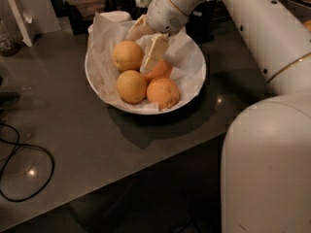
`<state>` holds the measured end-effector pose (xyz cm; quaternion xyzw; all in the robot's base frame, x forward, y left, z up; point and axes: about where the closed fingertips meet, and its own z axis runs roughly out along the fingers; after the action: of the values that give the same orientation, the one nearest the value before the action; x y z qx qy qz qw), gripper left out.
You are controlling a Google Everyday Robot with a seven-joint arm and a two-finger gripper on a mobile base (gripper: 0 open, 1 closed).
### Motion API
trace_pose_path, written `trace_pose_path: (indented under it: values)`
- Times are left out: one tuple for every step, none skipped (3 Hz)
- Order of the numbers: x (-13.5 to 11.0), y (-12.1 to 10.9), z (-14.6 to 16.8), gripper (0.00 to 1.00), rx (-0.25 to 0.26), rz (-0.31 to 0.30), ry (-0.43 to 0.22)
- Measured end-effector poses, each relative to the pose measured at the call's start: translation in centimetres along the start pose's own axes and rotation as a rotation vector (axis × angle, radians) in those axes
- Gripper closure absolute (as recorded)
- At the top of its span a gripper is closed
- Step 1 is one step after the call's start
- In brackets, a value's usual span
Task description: Pick orange from white bowl
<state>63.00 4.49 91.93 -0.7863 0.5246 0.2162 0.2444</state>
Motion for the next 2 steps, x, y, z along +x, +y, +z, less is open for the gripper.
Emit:
trace_pose_path:
  values:
    - [-0.8,-1.1,1.0,0.26,-0.008,-0.022,-0.005]
    - [-1.2,-2.2,1.7,0.35,-0.002,-0.031,-0.012]
